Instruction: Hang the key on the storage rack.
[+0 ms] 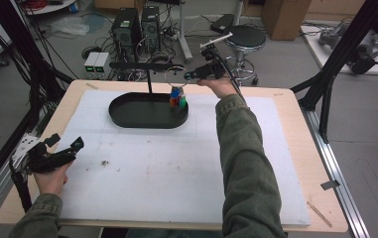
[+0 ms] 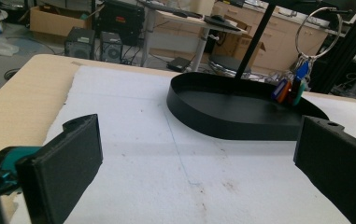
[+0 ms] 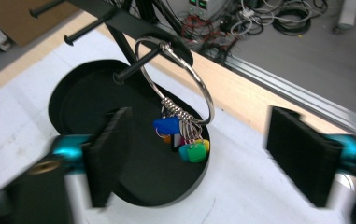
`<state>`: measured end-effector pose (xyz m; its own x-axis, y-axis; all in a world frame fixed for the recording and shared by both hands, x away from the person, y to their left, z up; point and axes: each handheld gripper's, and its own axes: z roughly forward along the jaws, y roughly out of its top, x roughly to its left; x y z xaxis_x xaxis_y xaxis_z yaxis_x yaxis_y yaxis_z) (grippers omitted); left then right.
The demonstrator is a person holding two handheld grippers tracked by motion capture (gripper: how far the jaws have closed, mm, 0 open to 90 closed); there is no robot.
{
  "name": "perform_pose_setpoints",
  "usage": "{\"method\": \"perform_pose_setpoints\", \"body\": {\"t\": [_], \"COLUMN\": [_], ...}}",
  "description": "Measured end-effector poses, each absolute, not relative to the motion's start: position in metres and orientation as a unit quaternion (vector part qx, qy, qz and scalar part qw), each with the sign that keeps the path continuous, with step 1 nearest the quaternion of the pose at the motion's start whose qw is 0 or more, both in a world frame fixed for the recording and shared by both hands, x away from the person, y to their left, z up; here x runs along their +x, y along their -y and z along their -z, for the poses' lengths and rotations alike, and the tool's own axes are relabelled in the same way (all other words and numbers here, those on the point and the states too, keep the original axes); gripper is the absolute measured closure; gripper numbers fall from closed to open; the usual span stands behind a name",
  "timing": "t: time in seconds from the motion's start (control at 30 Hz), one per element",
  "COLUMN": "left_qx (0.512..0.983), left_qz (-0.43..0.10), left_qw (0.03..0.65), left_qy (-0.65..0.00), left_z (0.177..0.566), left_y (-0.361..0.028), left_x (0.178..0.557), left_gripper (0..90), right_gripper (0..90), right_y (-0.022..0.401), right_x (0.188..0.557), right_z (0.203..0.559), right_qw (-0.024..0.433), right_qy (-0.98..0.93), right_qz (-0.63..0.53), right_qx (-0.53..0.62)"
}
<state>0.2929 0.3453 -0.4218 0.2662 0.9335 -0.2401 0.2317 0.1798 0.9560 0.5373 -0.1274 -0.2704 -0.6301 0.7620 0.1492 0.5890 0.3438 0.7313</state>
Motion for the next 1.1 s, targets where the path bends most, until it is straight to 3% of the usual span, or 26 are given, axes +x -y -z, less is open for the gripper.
{"method": "perform_pose_setpoints", "body": {"t": [0.1, 0.13, 0.67, 1.1], "left_qx": [0.561, 0.561, 0.558, 0.558], "left_qz": [-0.311, -0.311, -0.312, -0.307], "left_qw": [0.564, 0.564, 0.567, 0.569], "left_qy": [-0.52, -0.52, -0.519, -0.52], "left_z": [0.422, 0.422, 0.422, 0.422], "left_y": [-0.346, -0.345, -0.345, -0.345], "left_x": [0.293, 0.293, 0.293, 0.293], "left_gripper": [1.7, 1.7, 1.7, 1.7], "right_gripper": [8.6, 0.3, 0.4, 0.4], "right_y": [0.125, 0.125, 0.139, 0.176], "right_x": [0.532, 0.531, 0.499, 0.471], "right_z": [0.269, 0.268, 0.241, 0.248], "right_qw": [0.131, 0.13, 0.174, 0.183], "right_qy": [-0.816, -0.816, -0.8, -0.78], "right_qz": [-0.375, -0.374, -0.384, -0.393], "right_qx": [0.42, 0.42, 0.426, 0.452]}}
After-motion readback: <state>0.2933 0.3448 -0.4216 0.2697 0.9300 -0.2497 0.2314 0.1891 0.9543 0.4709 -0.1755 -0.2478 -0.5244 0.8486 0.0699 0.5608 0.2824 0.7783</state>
